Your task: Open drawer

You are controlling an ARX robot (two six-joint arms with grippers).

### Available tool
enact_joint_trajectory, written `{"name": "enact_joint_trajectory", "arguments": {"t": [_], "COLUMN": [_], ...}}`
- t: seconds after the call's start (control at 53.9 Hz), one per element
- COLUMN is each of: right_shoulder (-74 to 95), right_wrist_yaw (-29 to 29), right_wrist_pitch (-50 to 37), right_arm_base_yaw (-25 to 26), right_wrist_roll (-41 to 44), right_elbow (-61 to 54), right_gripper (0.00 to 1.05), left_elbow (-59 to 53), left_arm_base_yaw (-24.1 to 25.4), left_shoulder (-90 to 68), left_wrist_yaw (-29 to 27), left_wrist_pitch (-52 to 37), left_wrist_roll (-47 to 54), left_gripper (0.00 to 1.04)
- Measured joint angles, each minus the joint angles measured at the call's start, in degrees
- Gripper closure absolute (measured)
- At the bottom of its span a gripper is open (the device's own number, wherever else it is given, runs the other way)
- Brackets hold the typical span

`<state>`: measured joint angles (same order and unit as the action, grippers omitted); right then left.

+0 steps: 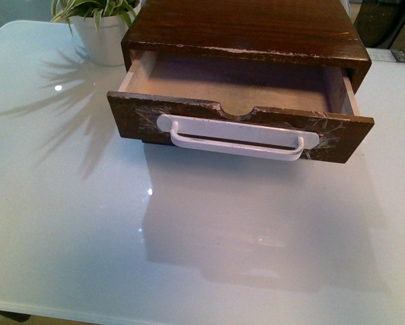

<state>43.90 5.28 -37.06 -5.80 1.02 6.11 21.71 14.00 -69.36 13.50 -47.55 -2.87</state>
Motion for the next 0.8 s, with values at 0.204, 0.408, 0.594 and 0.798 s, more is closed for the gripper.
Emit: {"name": "enact_joint_trajectory", "arguments": {"t": [0.204,0.408,0.594,0.798], "right_shoulder": [-6.3,-12.6,-18.9,-24.3], "right_wrist_yaw": [-4.8,-5.2,-5.3,-5.3], "right_wrist_pitch": [3.9,6.4,12.1,17.4], "right_arm_base_yaw": [5.4,5.6,5.6,5.6], "right_wrist_roll": [-0.4,-0.4,-0.4,-0.4], "right_elbow": [-2.2,-5.1,-5.1,-5.1], "right_gripper": [1.03,1.03,1.03,1.03], "left_elbow": [-7.2,-13.7,-16.9,-20.0], "left_arm_base_yaw": [-3.8,-7.5,-11.7,-13.8], "left_shoulder": [6.8,16.4,24.2,29.0], "left_wrist_yaw": [-3.4,-7.2,-12.7,-13.5], "left_wrist_pitch": [-0.1,3.2,7.8,8.5], "left_wrist_roll": [1.8,2.3,2.3,2.3], "left_gripper": [0.83,1.03,1.03,1.03]}}
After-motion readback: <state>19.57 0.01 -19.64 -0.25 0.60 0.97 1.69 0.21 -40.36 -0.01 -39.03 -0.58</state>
